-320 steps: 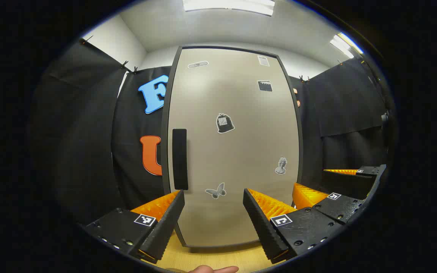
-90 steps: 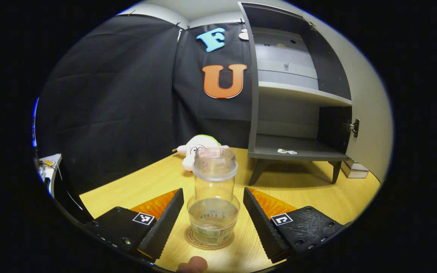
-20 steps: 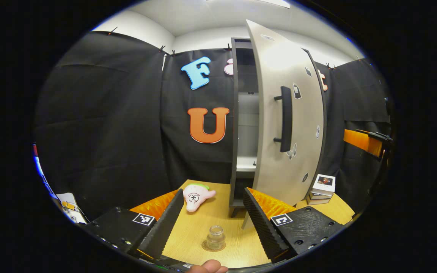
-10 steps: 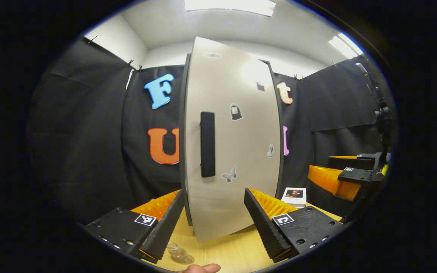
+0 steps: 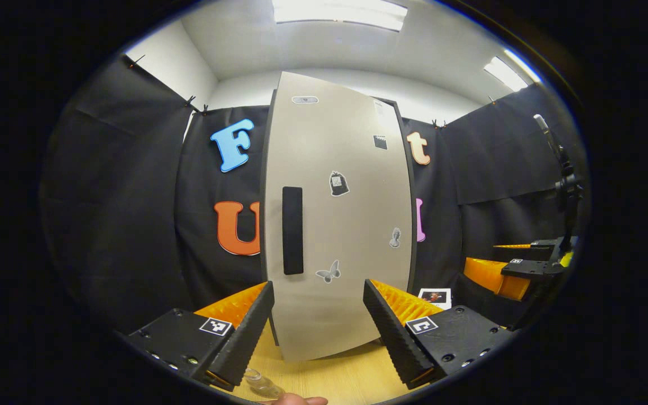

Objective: Open the cabinet door with the right hand, grasp the bottle in the cabinet with the left hand and place it on the coaster, then close the cabinet door with the right hand.

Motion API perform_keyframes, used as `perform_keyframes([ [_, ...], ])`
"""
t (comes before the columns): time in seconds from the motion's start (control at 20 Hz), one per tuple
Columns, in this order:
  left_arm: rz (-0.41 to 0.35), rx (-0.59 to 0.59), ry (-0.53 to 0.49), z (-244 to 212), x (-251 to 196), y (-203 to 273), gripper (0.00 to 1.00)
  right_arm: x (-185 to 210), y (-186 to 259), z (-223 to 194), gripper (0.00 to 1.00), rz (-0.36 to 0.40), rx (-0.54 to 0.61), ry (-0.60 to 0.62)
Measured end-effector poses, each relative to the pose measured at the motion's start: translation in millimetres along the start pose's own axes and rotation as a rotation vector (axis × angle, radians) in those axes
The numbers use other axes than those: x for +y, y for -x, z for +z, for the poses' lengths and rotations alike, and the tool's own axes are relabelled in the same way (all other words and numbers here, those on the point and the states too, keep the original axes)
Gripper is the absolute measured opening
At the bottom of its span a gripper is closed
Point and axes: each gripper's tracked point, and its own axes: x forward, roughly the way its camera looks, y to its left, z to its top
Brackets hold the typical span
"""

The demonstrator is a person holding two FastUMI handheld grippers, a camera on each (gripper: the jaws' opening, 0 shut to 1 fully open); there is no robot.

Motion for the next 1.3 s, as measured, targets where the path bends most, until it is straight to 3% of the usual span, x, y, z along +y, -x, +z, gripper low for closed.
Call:
perform_keyframes([
  [0.05,0.0,-0.007,-0.002,3,-1,0,0.96,1,-1,2,1.0,0.006,-0.005,0.0],
  [0.2,0.0,-0.022,-0.017,7,-3,-1,0.96,3,-3,1,0.96,0.016,-0.008,0.016],
  [0.45,0.025,-0.005,-0.013,3,1,0,0.96,11,-6,1,1.0,0.048,-0.005,0.012],
  [0.55,0.025,0.007,-0.018,-1,1,0,0.96,10,-7,-1,0.96,0.053,-0.002,0.009],
  [0.7,0.03,0.008,-0.017,-1,0,-1,0.96,12,-7,-5,1.0,0.065,0.011,0.006],
  [0.8,0.032,0.008,-0.018,-1,0,-2,0.96,10,-8,-4,0.96,0.063,0.008,0.006],
  [0.85,0.027,0.013,-0.015,-3,-2,-3,0.96,11,-8,-5,1.0,0.065,0.012,0.006],
  [0.9,0.02,0.023,-0.013,-6,-4,-3,0.96,11,-9,-7,0.96,0.069,0.018,0.005],
  [1.05,0.02,0.041,-0.012,-11,-5,-5,0.96,12,-8,-8,1.0,0.081,0.026,0.0],
  [1.1,0.022,0.04,-0.01,-10,-4,-5,0.96,11,-8,-7,0.96,0.078,0.023,0.001],
  [1.3,0.021,0.051,-0.005,-15,-5,-7,0.96,10,-9,-10,0.96,0.076,0.03,0.002],
])
